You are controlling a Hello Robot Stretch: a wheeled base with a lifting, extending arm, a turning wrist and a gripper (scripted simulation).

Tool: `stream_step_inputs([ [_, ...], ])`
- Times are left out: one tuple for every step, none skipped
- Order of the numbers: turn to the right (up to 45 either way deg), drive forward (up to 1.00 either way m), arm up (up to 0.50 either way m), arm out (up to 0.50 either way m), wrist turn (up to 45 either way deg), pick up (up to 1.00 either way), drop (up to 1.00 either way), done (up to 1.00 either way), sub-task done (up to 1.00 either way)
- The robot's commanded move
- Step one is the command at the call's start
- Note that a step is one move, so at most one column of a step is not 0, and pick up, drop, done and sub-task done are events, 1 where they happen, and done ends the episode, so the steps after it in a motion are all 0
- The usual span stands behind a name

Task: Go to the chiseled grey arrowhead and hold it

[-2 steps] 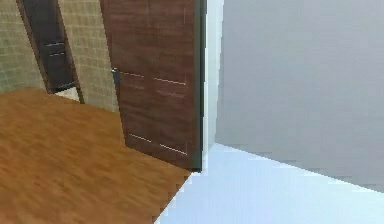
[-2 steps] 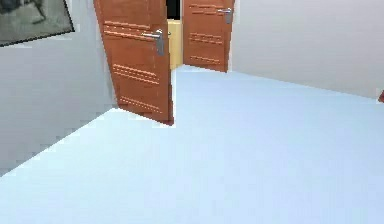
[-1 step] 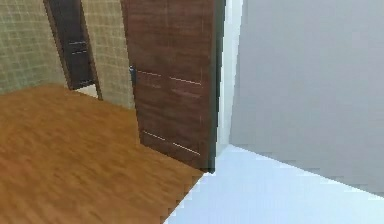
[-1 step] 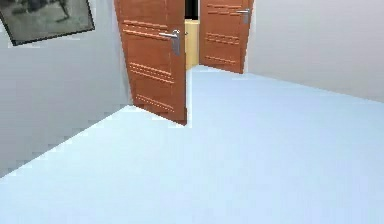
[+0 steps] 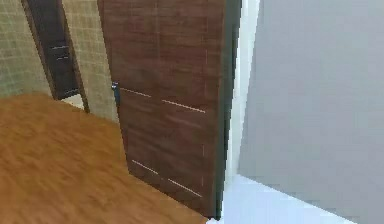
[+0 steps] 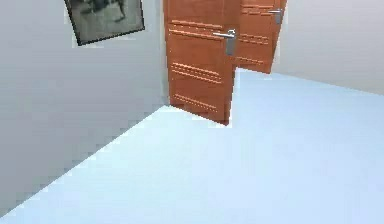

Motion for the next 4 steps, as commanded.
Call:
stream_step_inputs([
  [-42.0,0.00,0.00,0.00,0.0,0.00,0.00,0.00,0.00],
  [0.0,1.00,0.00,0.00,0.0,0.00,0.00,0.00,0.00],
  [0.0,1.00,0.00,0.00,0.0,0.00,0.00,0.00,0.00],
  [-3.0,0.00,0.00,0.00,0.0,0.00,0.00,0.00,0.00],
])
